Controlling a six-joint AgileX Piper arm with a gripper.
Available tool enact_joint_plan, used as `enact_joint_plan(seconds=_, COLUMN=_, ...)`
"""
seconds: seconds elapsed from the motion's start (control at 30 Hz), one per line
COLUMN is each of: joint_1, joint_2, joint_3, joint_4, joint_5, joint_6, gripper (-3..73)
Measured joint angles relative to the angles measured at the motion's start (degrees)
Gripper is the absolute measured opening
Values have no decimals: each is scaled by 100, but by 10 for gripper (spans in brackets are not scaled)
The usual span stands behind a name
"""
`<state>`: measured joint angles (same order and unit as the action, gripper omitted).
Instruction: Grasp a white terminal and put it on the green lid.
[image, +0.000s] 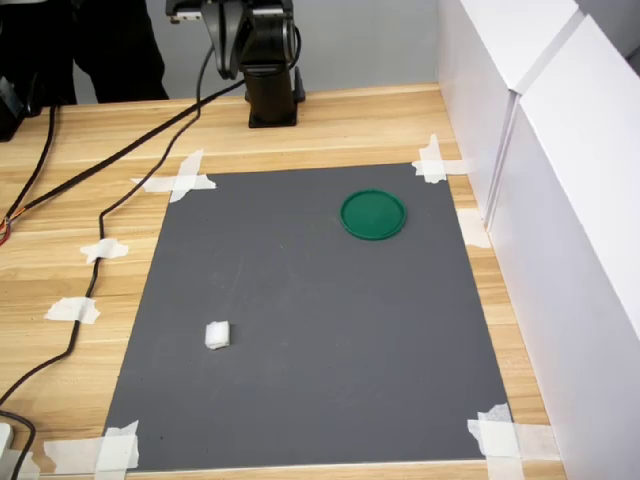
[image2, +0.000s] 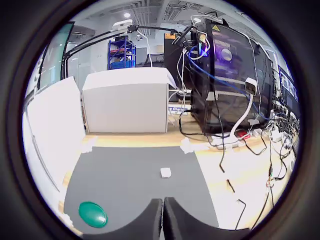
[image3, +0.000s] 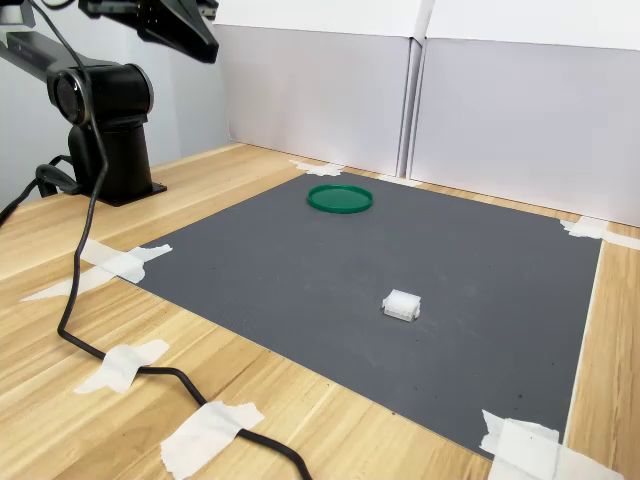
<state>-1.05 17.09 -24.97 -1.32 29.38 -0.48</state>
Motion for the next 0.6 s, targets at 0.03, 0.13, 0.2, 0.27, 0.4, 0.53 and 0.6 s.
enact_joint_plan(seconds=0.03, joint_1=0, joint_2=158, joint_3=-155, joint_4=0, joint_5=35, joint_6=0, gripper=-16)
enact_joint_plan(seconds=0.13, joint_1=0, joint_2=552, joint_3=-564, joint_4=-22, joint_5=256, joint_6=0, gripper=-16)
enact_joint_plan(seconds=0.2, joint_1=0, joint_2=787, joint_3=-808, joint_4=-42, joint_5=427, joint_6=0, gripper=-16)
enact_joint_plan(seconds=0.27, joint_1=0, joint_2=1001, joint_3=-984, joint_4=-49, joint_5=604, joint_6=0, gripper=-16)
enact_joint_plan(seconds=0.4, joint_1=0, joint_2=1514, joint_3=-1225, joint_4=-129, joint_5=933, joint_6=-110, gripper=-16)
enact_joint_plan(seconds=0.53, joint_1=0, joint_2=2280, joint_3=-1510, joint_4=-54, joint_5=1472, joint_6=-874, gripper=-16)
enact_joint_plan(seconds=0.6, joint_1=0, joint_2=2784, joint_3=-1657, joint_4=170, joint_5=1663, joint_6=-1271, gripper=-16)
